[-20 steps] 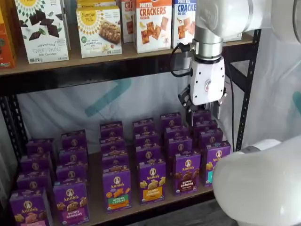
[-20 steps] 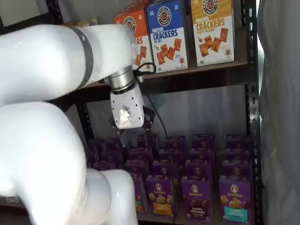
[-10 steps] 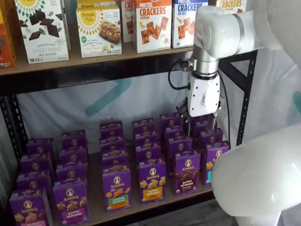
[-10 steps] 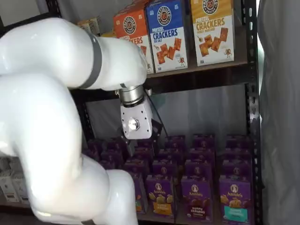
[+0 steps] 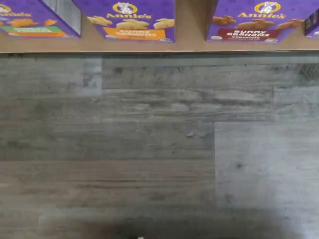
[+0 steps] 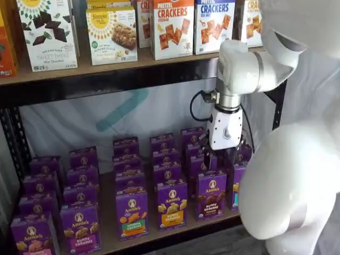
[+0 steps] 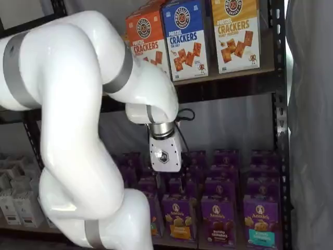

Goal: Pick up the purple box with a brown patch in the center, on the bottom shelf, the fifth box from the left

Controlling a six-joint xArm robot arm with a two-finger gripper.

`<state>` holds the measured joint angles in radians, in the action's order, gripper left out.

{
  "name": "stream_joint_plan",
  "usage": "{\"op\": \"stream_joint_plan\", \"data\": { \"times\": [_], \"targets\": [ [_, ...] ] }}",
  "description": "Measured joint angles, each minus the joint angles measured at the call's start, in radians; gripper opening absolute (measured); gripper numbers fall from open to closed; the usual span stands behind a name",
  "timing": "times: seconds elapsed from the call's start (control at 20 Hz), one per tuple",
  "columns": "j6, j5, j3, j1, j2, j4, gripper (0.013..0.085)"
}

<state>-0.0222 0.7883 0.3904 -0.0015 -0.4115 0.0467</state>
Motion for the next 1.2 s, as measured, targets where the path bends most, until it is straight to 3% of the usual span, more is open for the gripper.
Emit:
{"op": "stream_joint_plan", "data": {
  "times": [0.3,0.65,0.95,1.1,1.2],
  "targets": [
    [-0.033,-0.222,0.024,-0.015,0.241,0.01,0.085],
    [-0.057,-0.402,0.079,-0.017,0.451,0.026,0.085],
    [-0.158,-0.531,0.142,0.007,0.6,0.149,0.085],
    [-0.132,-0.577,0.183,0.011,0.67,0.126,0.085],
    [-0.083,-0.593,0.215,0.009,0.714,0.072,0.085]
  ]
}}
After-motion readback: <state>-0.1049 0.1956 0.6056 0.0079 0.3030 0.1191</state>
